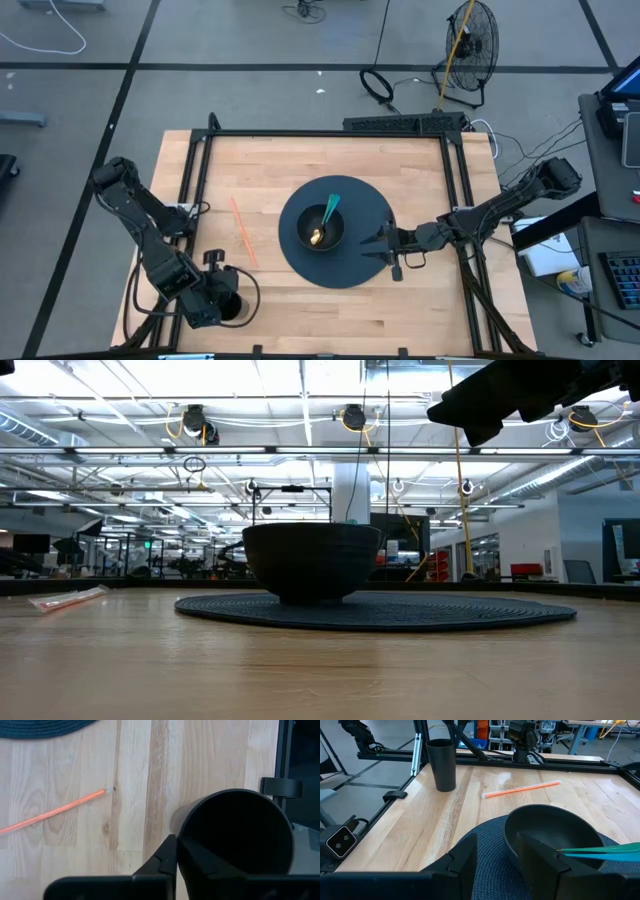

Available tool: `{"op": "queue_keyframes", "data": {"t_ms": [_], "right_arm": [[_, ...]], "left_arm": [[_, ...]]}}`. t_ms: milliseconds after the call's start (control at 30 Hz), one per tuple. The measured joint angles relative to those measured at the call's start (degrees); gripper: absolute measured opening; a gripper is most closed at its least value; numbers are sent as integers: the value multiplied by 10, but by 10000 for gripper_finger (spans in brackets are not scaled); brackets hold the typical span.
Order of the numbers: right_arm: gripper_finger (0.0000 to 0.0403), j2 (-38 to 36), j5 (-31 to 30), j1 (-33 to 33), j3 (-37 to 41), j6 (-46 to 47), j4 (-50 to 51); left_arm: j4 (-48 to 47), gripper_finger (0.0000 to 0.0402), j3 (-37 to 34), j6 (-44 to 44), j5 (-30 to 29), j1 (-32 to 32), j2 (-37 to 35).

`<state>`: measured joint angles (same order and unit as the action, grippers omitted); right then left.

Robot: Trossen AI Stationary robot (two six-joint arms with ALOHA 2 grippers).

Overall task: Pick & Place Utensil
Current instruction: Put the black cup to the right side of the black cup on the blue table placemat

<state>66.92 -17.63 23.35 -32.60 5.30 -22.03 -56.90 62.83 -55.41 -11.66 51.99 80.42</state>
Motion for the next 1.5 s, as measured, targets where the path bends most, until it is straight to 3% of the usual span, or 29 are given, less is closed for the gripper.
{"op": "queue_keyframes", "data": {"t_ms": [333, 867, 1167, 1500], "right_arm": [[130, 0, 0, 0, 0, 0, 0], [130, 0, 0, 0, 0, 0, -7], [130, 0, 0, 0, 0, 0, -5], [130, 0, 0, 0, 0, 0, -5]], "left_arm": [[0, 6, 0, 35, -8, -4, 0], [1, 3, 7, 147, 53, -84, -13], [-6, 2, 30, 212, 38, -117, -43], [-44, 2, 31, 295, 23, -218, -84]]}}
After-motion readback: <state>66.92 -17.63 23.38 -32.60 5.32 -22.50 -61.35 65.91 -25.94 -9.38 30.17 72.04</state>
